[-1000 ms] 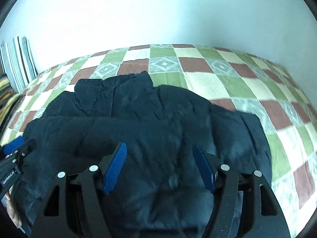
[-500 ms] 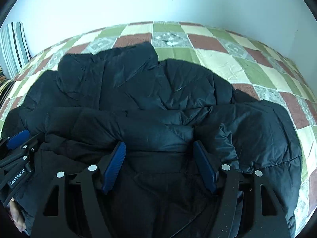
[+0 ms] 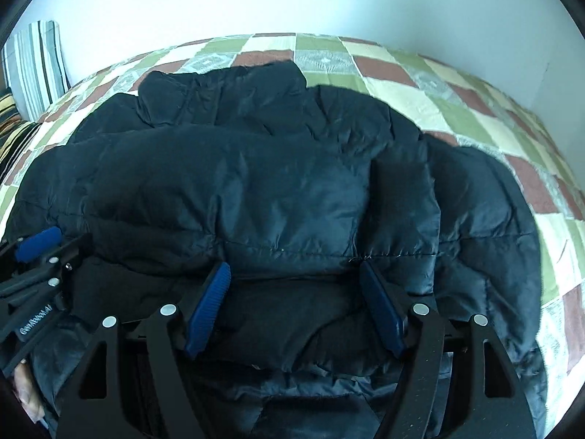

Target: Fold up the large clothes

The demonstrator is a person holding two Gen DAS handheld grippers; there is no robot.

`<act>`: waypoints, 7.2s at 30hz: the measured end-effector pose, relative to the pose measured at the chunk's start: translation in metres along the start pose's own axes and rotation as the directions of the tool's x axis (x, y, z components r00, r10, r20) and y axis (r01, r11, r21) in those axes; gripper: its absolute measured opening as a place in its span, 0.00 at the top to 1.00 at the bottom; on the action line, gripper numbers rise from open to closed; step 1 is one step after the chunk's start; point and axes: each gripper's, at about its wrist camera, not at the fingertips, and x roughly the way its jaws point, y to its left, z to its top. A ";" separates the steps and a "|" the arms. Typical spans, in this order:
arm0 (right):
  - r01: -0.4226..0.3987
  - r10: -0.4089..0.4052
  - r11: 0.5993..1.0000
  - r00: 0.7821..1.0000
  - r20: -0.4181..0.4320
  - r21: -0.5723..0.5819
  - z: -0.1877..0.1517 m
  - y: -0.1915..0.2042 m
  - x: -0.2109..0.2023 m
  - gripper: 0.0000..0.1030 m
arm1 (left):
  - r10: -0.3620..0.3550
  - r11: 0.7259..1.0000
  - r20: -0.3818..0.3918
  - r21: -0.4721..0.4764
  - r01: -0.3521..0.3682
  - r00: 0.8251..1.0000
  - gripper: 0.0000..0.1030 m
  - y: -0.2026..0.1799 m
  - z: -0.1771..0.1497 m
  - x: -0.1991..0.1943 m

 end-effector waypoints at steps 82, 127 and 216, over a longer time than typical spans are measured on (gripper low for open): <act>-0.416 0.340 0.825 0.906 0.252 0.382 -0.080 -0.193 -0.180 0.88 | -0.183 0.927 0.265 -0.274 0.256 0.947 0.90 0.167 -0.060 -0.190; -0.339 0.334 0.926 0.941 0.057 0.165 -0.009 -0.212 -0.056 0.37 | -0.241 0.970 0.115 -0.001 0.243 0.964 0.33 0.190 -0.008 -0.073; -0.004 -0.009 0.993 0.994 0.110 0.116 0.146 -0.091 0.010 0.65 | 0.174 0.985 0.105 -0.019 -0.172 0.979 0.62 0.095 0.131 0.000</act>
